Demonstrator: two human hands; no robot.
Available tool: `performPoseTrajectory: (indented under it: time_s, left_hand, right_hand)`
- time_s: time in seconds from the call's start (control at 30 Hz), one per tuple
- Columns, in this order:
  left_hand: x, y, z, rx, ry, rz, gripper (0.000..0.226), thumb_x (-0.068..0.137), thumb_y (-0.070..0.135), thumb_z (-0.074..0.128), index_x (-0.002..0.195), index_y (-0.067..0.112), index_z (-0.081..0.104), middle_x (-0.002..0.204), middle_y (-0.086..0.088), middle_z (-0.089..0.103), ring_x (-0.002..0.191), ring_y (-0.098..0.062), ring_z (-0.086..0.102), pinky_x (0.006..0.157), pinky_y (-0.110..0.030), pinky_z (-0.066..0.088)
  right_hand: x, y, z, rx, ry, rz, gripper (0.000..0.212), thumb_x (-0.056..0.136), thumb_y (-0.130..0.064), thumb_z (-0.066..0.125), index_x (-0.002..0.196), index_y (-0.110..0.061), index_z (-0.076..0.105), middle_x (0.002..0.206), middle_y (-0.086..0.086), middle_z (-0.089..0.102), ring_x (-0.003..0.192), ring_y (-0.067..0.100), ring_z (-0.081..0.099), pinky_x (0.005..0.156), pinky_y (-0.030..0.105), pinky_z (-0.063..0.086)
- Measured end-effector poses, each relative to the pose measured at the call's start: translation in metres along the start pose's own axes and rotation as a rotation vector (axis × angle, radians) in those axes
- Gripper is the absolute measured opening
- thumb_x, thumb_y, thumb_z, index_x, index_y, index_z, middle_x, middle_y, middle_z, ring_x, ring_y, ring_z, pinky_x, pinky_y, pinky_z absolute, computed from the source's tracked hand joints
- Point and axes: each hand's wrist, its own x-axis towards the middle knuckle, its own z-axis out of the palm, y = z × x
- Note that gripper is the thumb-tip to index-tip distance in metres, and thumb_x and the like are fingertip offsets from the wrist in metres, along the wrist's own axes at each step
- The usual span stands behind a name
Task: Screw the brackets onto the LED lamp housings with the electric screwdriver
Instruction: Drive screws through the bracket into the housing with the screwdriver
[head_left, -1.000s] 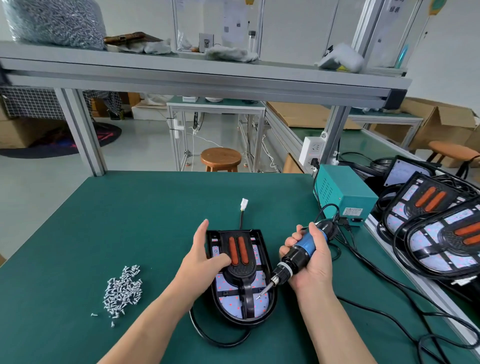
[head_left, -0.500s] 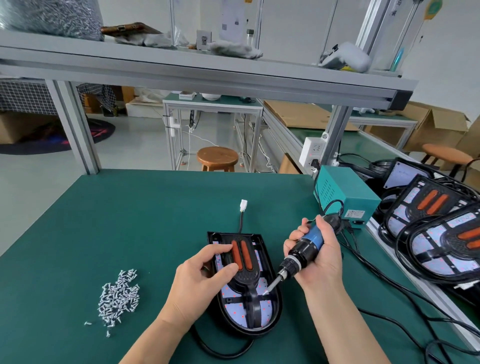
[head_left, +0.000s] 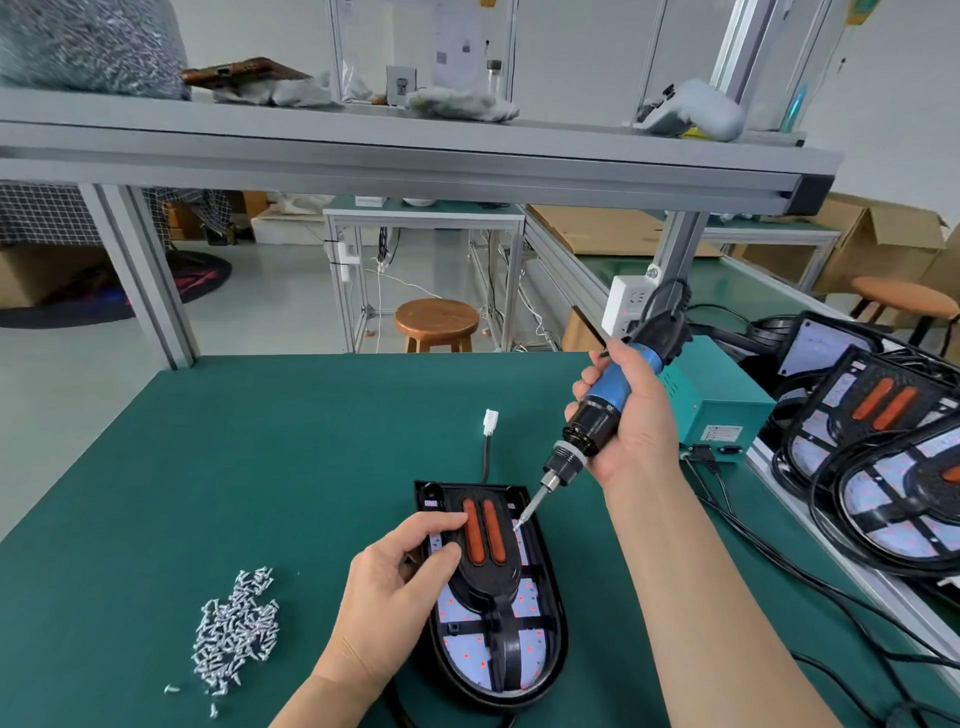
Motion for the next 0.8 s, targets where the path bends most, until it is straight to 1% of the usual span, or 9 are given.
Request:
performPoseTrajectory:
  time_s: [0.1, 0.17, 0.23, 0.33, 0.4, 0.5, 0.6, 0.7, 0.8]
  left_hand:
    - [-0.001, 0.0, -0.001, 0.01, 0.006, 0.015, 0.031, 0.079, 0.03, 0.063, 0.106, 0.036, 0.076, 0.08, -0.005, 0.073, 0.066, -0.014, 0.052, 0.07, -0.026, 0.045]
    - [0.0, -0.001, -0.001, 0.015, 0.007, 0.022, 0.028, 0.082, 0.027, 0.067, 0.106, 0.035, 0.076, 0.086, -0.012, 0.073, 0.069, -0.017, 0.053, 0.073, -0.03, 0.045]
    - [0.001, 0.0, -0.001, 0.009, 0.015, 0.026, 0.026, 0.087, 0.017, 0.072, 0.104, 0.035, 0.077, 0.089, -0.011, 0.074, 0.071, -0.017, 0.055, 0.075, -0.031, 0.047]
    - [0.001, 0.003, 0.001, 0.012, 0.03, 0.037, 0.025, 0.079, 0.027, 0.071, 0.101, 0.035, 0.077, 0.089, -0.007, 0.075, 0.07, -0.017, 0.056, 0.077, -0.031, 0.048]
    - [0.002, 0.003, 0.001, 0.015, 0.038, 0.03, 0.028, 0.076, 0.029, 0.067, 0.102, 0.034, 0.077, 0.09, -0.005, 0.076, 0.071, -0.018, 0.056, 0.079, -0.037, 0.051]
    - [0.003, 0.001, -0.001, 0.014, 0.035, 0.023, 0.023, 0.085, 0.016, 0.071, 0.102, 0.031, 0.078, 0.094, -0.008, 0.076, 0.078, -0.024, 0.063, 0.088, -0.048, 0.055]
    - [0.003, -0.001, 0.0, 0.039, 0.038, 0.017, 0.035, 0.091, -0.001, 0.066, 0.102, 0.031, 0.078, 0.09, -0.009, 0.075, 0.078, -0.02, 0.063, 0.084, -0.037, 0.054]
    - [0.003, 0.0, 0.002, 0.0, 0.027, -0.008, 0.025, 0.085, 0.018, 0.072, 0.106, 0.029, 0.077, 0.084, -0.017, 0.069, 0.072, -0.019, 0.054, 0.077, -0.034, 0.045]
    - [0.001, 0.001, 0.001, -0.013, 0.033, -0.02, 0.032, 0.077, 0.029, 0.068, 0.108, 0.03, 0.076, 0.077, -0.006, 0.064, 0.07, -0.019, 0.05, 0.074, -0.034, 0.043]
  right_hand:
    - [0.006, -0.002, 0.009, -0.01, -0.024, -0.032, 0.03, 0.088, -0.022, 0.074, 0.11, -0.011, 0.056, 0.087, 0.002, 0.058, 0.066, 0.012, 0.053, 0.056, 0.022, 0.047]
    - [0.009, -0.002, 0.012, -0.019, -0.047, -0.048, 0.026, 0.088, -0.021, 0.075, 0.105, -0.011, 0.058, 0.084, 0.001, 0.06, 0.063, 0.011, 0.054, 0.052, 0.021, 0.048]
    - [0.013, -0.001, 0.013, -0.017, -0.056, -0.077, 0.02, 0.088, -0.019, 0.076, 0.097, -0.012, 0.06, 0.077, 0.0, 0.061, 0.058, 0.009, 0.056, 0.05, 0.02, 0.05]
    - [0.017, 0.0, 0.012, -0.046, -0.055, -0.121, 0.018, 0.088, -0.018, 0.075, 0.093, -0.015, 0.058, 0.068, -0.001, 0.061, 0.053, 0.007, 0.056, 0.051, 0.02, 0.05]
    - [0.02, -0.001, 0.011, -0.064, -0.052, -0.146, 0.018, 0.089, -0.02, 0.074, 0.091, -0.016, 0.057, 0.064, -0.002, 0.06, 0.051, 0.007, 0.055, 0.051, 0.019, 0.049]
    - [0.024, -0.002, 0.01, -0.065, -0.061, -0.193, 0.017, 0.091, -0.019, 0.072, 0.094, -0.013, 0.056, 0.065, -0.003, 0.059, 0.051, 0.006, 0.053, 0.051, 0.019, 0.048]
    - [0.025, -0.003, 0.009, -0.089, -0.062, -0.241, 0.019, 0.091, -0.019, 0.071, 0.092, -0.012, 0.053, 0.063, -0.003, 0.057, 0.05, 0.006, 0.052, 0.051, 0.019, 0.047]
    - [0.024, -0.005, 0.012, -0.119, -0.057, -0.298, 0.022, 0.089, -0.019, 0.072, 0.087, -0.011, 0.051, 0.06, -0.002, 0.054, 0.049, 0.007, 0.052, 0.05, 0.019, 0.046]
    - [0.02, -0.005, 0.015, -0.152, -0.082, -0.352, 0.022, 0.088, -0.019, 0.072, 0.084, -0.012, 0.051, 0.061, -0.001, 0.052, 0.051, 0.008, 0.051, 0.051, 0.019, 0.046]
